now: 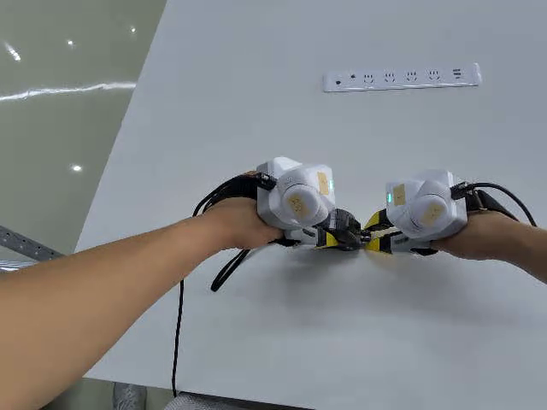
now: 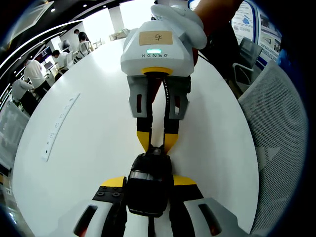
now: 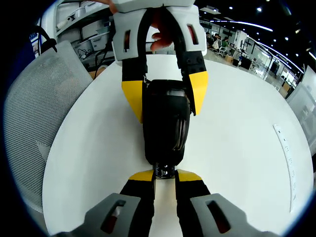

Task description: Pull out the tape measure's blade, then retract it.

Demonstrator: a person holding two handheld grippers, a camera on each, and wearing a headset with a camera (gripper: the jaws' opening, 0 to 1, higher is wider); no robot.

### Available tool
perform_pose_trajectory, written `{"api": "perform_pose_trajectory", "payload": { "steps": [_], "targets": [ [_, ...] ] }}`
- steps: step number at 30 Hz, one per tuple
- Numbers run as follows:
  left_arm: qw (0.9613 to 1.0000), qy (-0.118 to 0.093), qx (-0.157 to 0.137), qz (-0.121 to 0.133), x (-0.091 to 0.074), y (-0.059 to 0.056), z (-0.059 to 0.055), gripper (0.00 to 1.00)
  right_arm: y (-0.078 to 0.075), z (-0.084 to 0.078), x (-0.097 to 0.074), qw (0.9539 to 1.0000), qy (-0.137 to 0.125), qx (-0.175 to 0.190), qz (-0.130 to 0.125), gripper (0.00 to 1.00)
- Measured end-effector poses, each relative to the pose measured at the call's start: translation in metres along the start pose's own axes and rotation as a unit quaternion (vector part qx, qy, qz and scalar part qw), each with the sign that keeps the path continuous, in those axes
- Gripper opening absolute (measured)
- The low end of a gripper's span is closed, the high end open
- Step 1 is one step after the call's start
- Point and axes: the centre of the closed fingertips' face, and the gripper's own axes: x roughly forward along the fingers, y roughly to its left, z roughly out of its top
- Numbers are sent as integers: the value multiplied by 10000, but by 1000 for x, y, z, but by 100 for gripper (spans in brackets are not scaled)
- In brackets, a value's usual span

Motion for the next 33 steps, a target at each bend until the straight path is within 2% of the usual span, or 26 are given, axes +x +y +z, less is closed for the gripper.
{"api": "perform_pose_trajectory", "payload": {
  "steps": [9,28,33],
  "targets": [
    [10000,-5,-10,66,-1,0,-1,29,0,-1,-3,10000,-8,67,-36,11],
    [10000,36,-21,9,0,0,0,28,2,-12,-15,9997,-25,250,-13,10],
    [10000,39,-13,-10,0,-1,0,28,4,-14,-19,9989,-57,458,46,10]
  ]
}}
